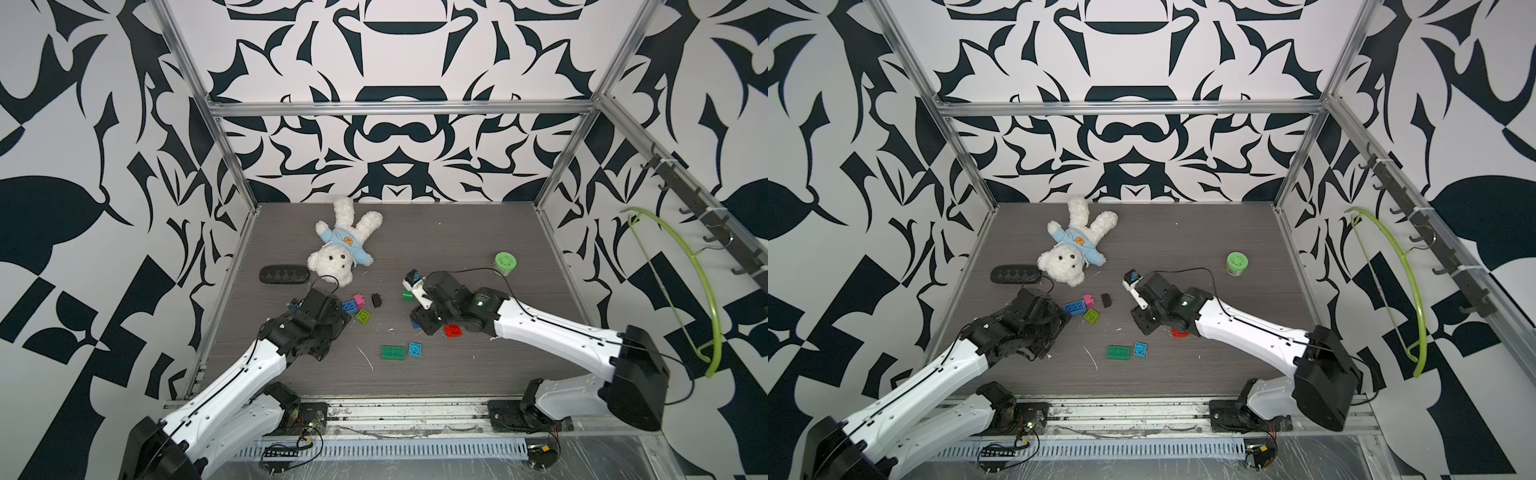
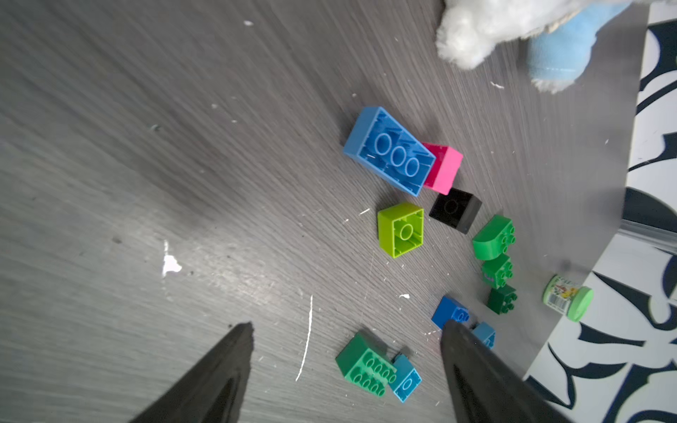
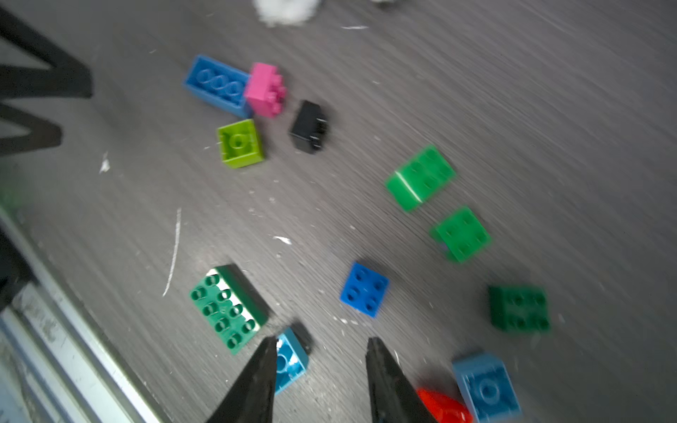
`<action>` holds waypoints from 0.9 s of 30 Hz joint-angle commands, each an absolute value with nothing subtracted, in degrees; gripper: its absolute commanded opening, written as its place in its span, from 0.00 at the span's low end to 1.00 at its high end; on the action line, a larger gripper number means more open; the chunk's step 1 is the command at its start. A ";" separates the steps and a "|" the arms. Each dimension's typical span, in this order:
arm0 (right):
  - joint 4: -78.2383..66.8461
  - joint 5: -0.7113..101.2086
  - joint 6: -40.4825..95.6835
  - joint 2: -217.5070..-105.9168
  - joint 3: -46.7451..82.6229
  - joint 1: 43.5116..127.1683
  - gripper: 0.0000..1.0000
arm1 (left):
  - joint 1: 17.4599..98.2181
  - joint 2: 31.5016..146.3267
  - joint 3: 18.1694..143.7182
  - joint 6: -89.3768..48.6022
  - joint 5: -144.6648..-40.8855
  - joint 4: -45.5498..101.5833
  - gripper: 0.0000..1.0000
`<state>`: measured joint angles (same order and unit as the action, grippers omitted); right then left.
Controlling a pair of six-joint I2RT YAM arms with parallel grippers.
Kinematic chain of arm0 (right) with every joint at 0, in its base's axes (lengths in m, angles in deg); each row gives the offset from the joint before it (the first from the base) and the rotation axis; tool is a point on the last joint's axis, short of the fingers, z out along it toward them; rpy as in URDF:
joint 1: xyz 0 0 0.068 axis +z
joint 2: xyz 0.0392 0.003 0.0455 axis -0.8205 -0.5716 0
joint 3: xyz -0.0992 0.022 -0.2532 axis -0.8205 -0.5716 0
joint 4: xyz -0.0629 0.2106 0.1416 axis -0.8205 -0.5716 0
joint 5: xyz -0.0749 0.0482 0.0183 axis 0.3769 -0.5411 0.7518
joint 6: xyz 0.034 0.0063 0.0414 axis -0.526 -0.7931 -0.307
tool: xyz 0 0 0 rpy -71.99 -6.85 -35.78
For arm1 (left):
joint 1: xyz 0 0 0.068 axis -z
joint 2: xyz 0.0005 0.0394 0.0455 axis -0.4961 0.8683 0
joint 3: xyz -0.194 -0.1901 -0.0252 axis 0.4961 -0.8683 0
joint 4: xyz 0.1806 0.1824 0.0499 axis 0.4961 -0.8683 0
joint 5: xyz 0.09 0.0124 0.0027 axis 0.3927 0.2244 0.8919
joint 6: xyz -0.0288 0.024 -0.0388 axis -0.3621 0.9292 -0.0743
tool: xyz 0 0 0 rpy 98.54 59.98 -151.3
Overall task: Assemble the number 1 with lego
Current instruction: Pick up the lego brick from the center of the board.
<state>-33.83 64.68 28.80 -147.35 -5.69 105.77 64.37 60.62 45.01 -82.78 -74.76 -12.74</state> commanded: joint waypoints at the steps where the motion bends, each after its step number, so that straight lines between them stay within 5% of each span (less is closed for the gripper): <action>1: -36.31 71.10 16.33 -140.99 -7.70 104.52 0.44 | 65.51 65.29 48.25 -76.92 -75.43 -14.12 0.90; 12: -40.12 72.13 10.67 -135.62 -10.65 102.16 0.44 | 69.99 84.98 60.11 -65.31 -69.87 -17.43 0.86; 19: -40.64 72.31 10.54 -134.81 -10.68 102.14 0.45 | 70.17 94.25 65.49 -69.56 -71.52 -17.65 0.86; 27: -41.80 72.31 10.27 -133.41 -11.25 102.13 0.45 | 69.39 100.15 67.47 -75.05 -71.52 -18.25 0.74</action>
<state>-40.80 71.09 11.05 -134.71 -11.15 102.10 69.86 98.76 66.58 -72.73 -71.68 -16.17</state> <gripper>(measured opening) 0.450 0.746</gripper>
